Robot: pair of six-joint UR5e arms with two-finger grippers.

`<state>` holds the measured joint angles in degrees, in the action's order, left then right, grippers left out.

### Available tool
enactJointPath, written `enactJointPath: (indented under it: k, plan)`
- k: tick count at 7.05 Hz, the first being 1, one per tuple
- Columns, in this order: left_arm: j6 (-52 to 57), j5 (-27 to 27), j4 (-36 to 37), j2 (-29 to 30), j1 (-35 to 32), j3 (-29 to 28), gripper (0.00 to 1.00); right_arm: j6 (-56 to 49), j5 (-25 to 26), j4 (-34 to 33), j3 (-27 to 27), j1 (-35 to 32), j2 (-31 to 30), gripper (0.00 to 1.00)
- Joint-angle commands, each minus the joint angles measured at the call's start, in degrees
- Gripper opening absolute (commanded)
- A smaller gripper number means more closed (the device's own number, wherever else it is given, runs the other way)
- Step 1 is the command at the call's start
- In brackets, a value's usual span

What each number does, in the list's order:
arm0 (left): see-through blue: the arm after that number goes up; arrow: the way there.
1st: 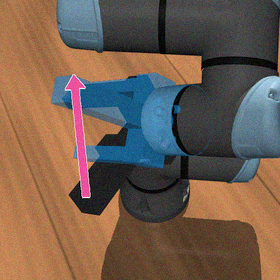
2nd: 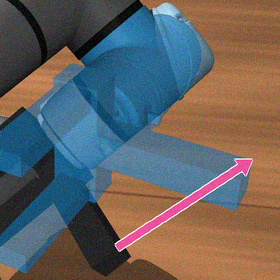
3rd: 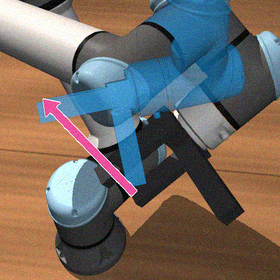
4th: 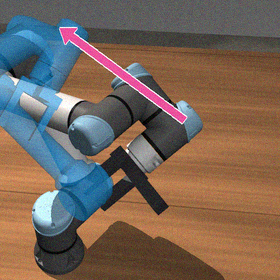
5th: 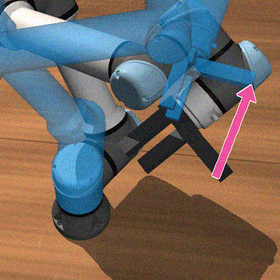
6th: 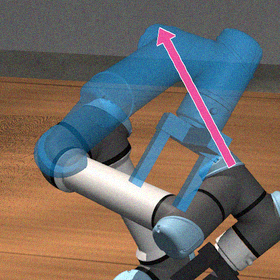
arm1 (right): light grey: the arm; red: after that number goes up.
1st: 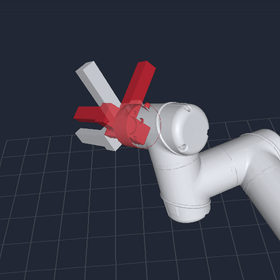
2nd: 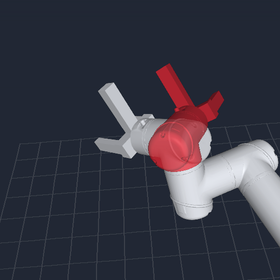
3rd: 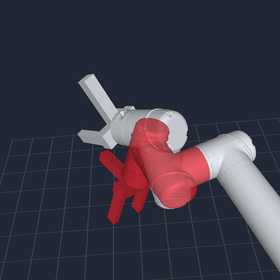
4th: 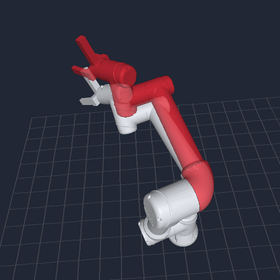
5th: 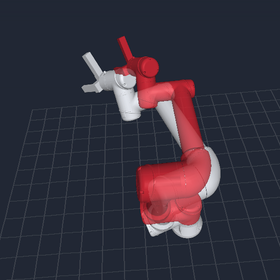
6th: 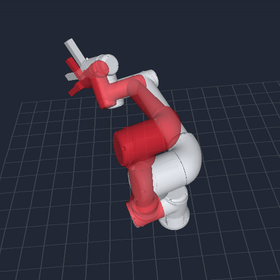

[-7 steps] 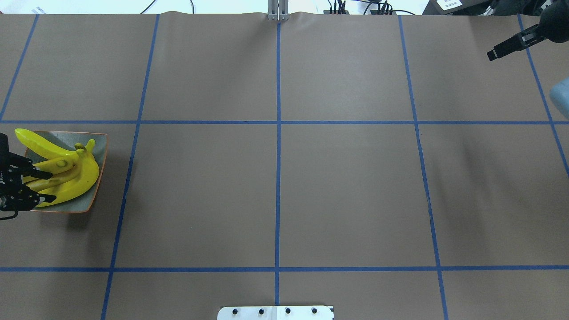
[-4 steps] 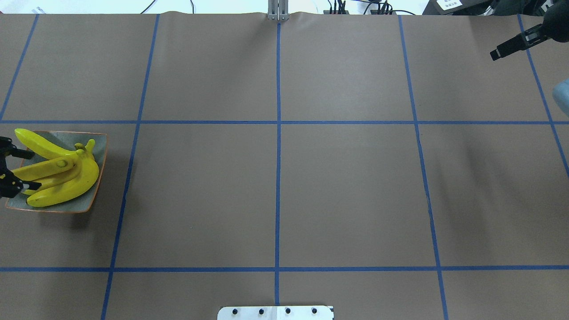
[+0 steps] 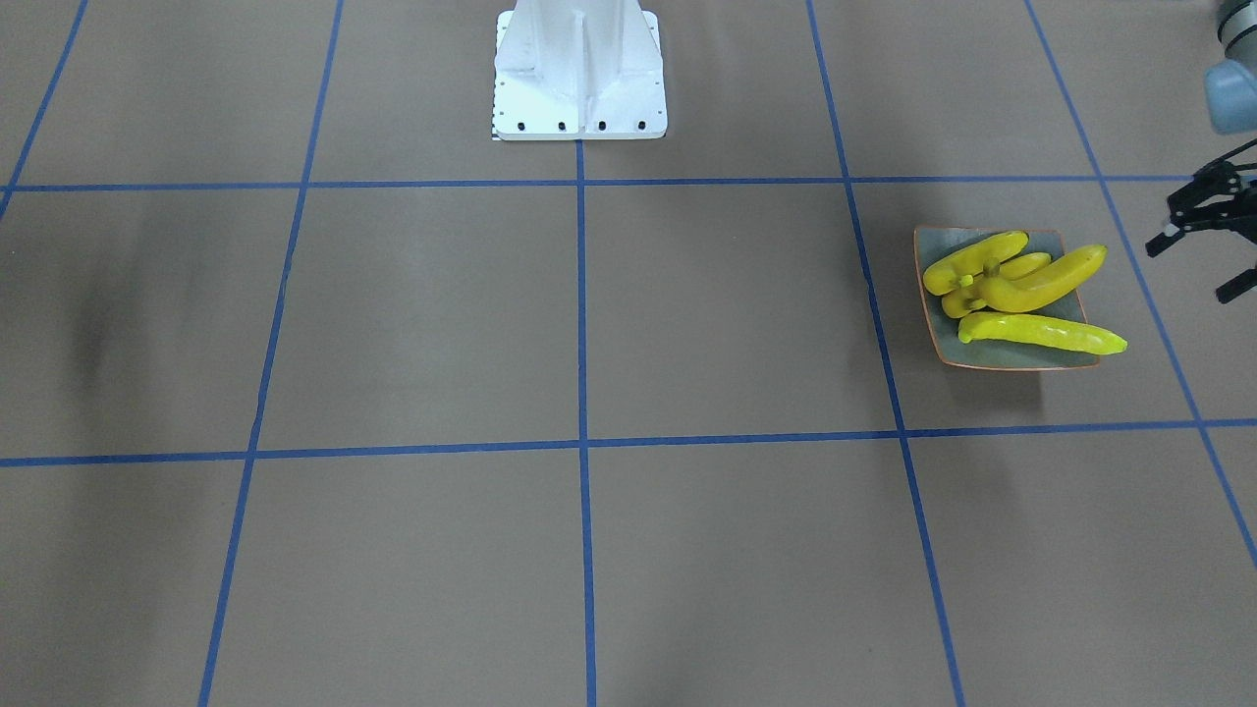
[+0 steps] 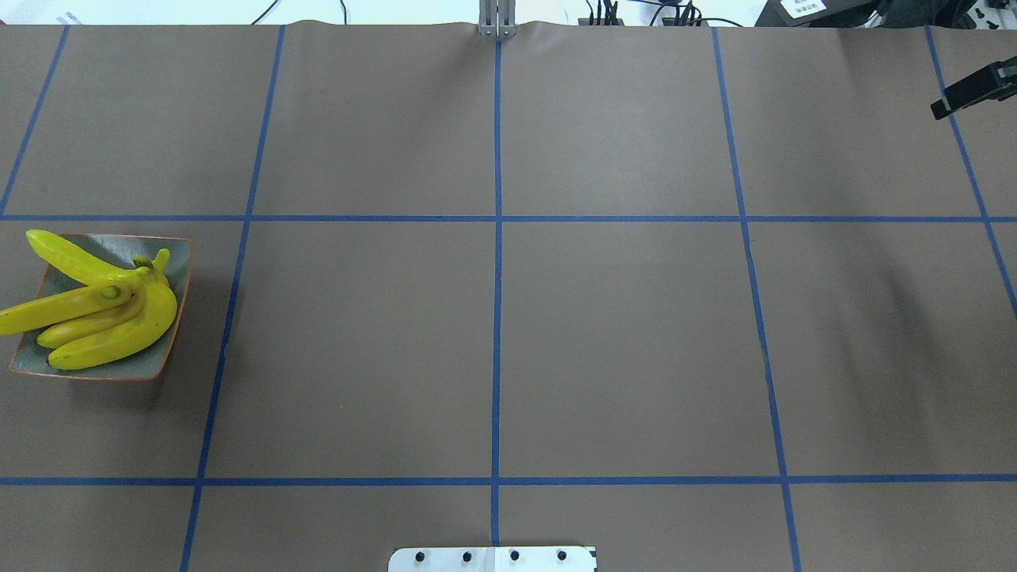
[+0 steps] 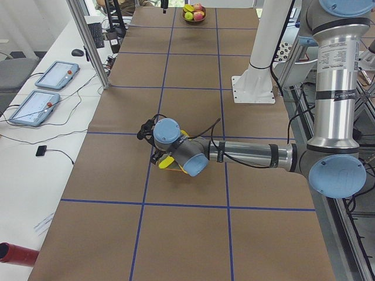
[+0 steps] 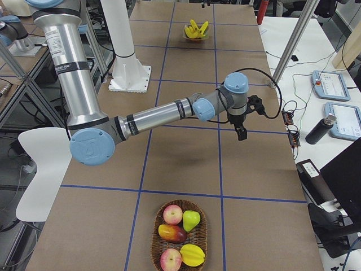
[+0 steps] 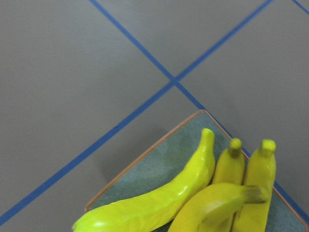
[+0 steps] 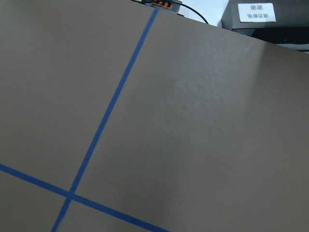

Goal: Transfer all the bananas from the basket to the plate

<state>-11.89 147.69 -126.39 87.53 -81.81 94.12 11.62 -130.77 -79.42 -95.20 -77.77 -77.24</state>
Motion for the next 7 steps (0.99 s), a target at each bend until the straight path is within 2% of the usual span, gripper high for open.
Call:
enactJointPath:
  k: [1,2,3,4,7]
  plan:
    - [-0.85,-3.26,10.87,-0.69,-4.14,0.19,1.00,-1.86,-0.10,-9.20,-0.94,-2.82,-1.77,1.00]
    - [1.06,-7.55,16.21,-1.30,-6.07,0.19,1.00,-6.04,-0.01,-15.44,-1.39,-3.79,-1.95,1.00]
    - [9.17,-13.59,22.44,-0.79,-6.00,0.10,1.00,-13.56,0.25,-18.37,-1.30,-5.89,-2.21,1.00]
    - [15.60,-15.31,30.07,-0.35,-7.21,0.01,1.00,-17.64,0.43,-19.53,-1.30,-7.47,-3.60,1.00]
    - [17.60,-15.24,32.00,-1.75,-9.25,0.45,1.00,-22.16,0.43,-18.93,-1.30,-10.03,-10.98,1.00]
